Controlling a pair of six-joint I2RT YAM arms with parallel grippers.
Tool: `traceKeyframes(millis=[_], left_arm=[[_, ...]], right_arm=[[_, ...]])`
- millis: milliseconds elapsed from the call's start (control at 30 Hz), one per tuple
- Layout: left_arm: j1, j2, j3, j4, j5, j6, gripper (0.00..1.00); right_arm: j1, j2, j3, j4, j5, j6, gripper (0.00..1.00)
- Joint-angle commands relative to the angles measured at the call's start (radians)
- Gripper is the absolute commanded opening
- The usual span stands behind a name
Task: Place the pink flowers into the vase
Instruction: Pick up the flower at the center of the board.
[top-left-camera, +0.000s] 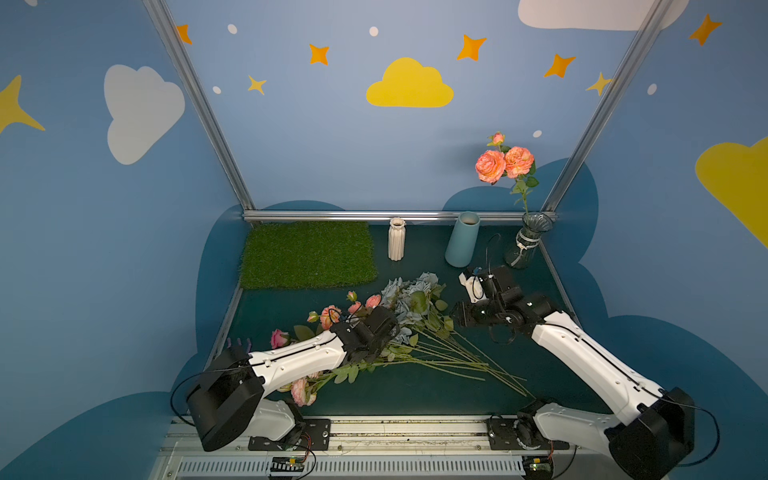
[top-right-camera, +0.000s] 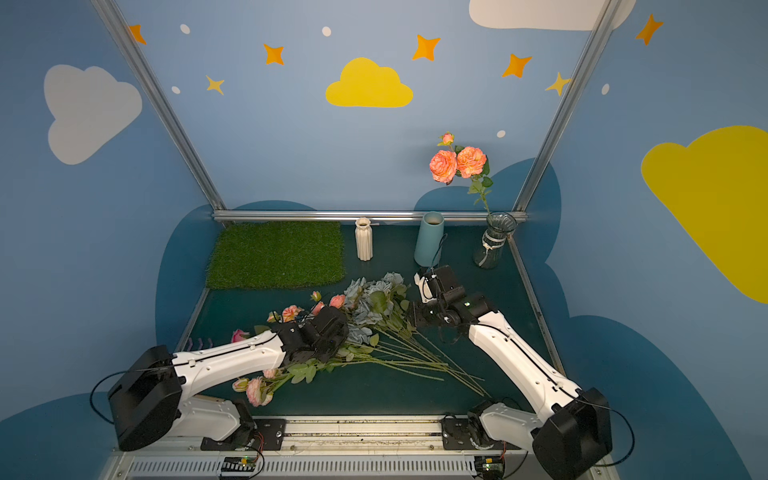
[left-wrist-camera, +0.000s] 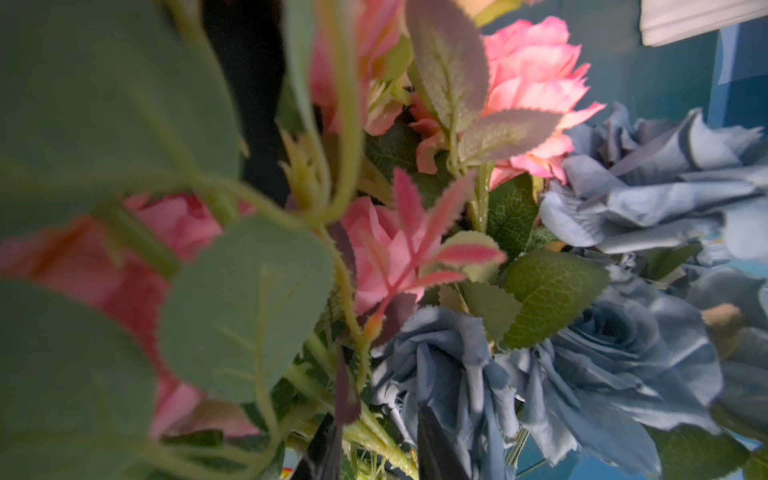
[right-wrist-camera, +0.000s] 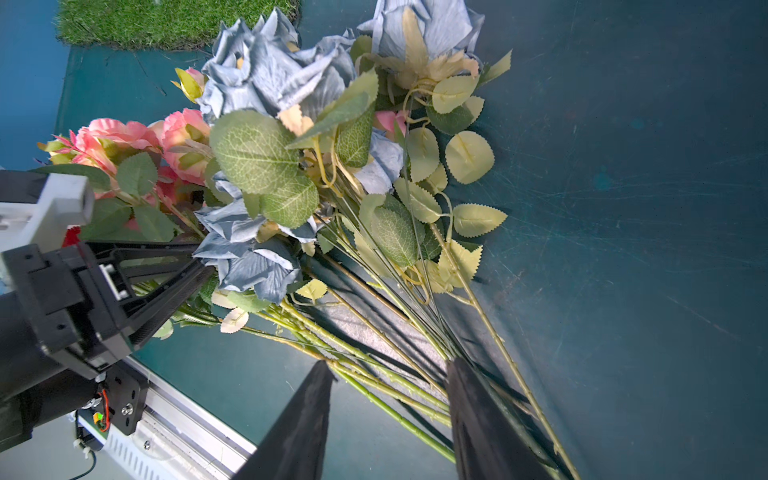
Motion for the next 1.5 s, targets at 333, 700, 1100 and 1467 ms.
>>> traceKeyframes(millis=[333,700,1100,1467], left_arm=[[0.025,0.017,-0.064,0.065,-0.014,-0.023,0.24],[0.024,0.013,-0.041,0.046,-0.047,0.004,0.1],[0.008,-0.01,0.041,0.002,-0.177,0.091,0.02],[0.01,-0.095,0.118,-0.003,-0.398,0.229,0.02]], right_arm=[[-0.013,-0.028,-0.016,0.025,-0.03,0.01,0.47],[-0.017,-0.029,-0.018,0.033,-0.042,0.001,0.47],[-0.017,-0.039,-0.011,0.033,-0.03,-0.008,0.47],[-0.017,-0.05,0.006,0.025,0.047,-0.033,0.47]])
